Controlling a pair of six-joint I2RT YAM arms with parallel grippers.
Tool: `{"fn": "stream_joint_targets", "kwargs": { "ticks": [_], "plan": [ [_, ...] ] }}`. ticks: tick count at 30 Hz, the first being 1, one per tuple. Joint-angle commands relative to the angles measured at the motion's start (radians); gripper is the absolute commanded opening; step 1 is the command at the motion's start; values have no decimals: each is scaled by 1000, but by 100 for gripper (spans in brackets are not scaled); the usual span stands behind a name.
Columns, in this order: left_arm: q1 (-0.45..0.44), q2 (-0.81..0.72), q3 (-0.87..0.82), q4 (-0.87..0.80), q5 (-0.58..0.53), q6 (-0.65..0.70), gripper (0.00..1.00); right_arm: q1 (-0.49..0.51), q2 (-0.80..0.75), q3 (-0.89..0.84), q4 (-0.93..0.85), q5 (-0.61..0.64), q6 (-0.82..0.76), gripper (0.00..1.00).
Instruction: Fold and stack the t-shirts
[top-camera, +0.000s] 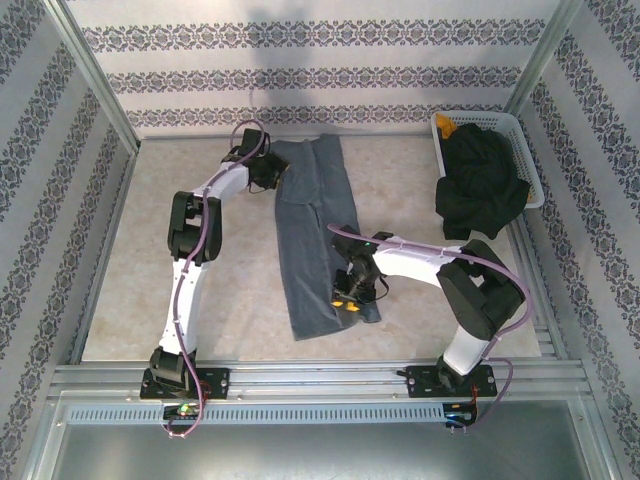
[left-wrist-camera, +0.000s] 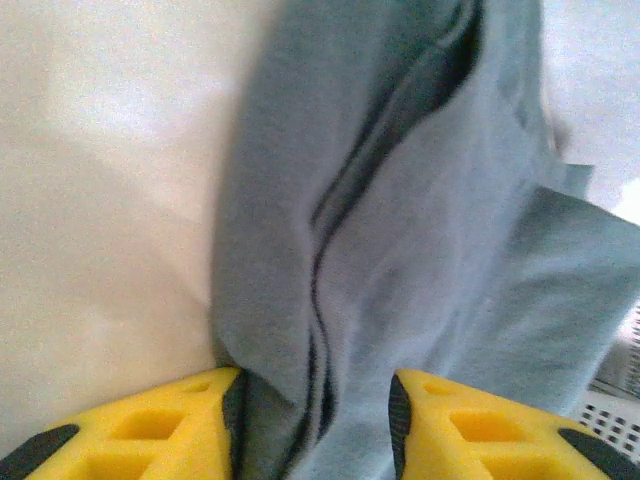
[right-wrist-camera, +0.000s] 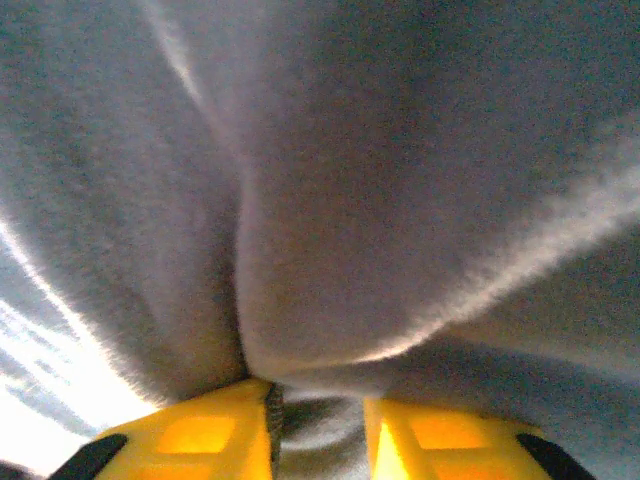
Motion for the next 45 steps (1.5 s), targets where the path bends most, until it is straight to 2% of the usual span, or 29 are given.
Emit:
{"fn": "stream_joint_targets", "kwargs": {
  "ticks": [1, 5, 8, 12, 14, 18, 23, 29, 35, 41, 45],
  "plan": [
    [-30, 39, 38, -69, 27, 41, 46, -14, -72, -23, 61, -10, 103, 35],
    [-30, -135, -44, -111, -8, 144, 50, -52, -280, -85, -1, 34, 72, 45],
    [-32, -358, -318, -57, -4, 113, 50, -94, -427, -144, -90, 77, -12, 50],
    [-60, -633, -716, -48, 82, 68, 49, -161, -529, -217, -224, 102, -148, 52],
    [-96, -734, -856, -116, 128, 106, 49, -179, -526, -244, -251, 92, -201, 53],
    [-202, -906, -1124, -232, 226, 146, 51, -174, -452, -280, -183, 29, -262, 51],
    [-350, -1053, -1377, -189, 317, 23, 52, -159, -351, -273, -131, 14, -284, 47],
    [-491, -1099, -1481, -113, 320, -115, 53, -146, -281, -288, -48, -18, -268, 38],
    [-549, -1024, -1477, -16, 303, -167, 50, -135, -247, -279, -27, -34, -252, 18],
    [-549, -914, -1378, 5, 208, -124, 32, -118, -271, -287, -51, -40, -245, 4],
    [-549, -965, -1401, -4, 134, -129, 13, -98, -303, -284, -93, -55, -246, 0]
  ]
}}
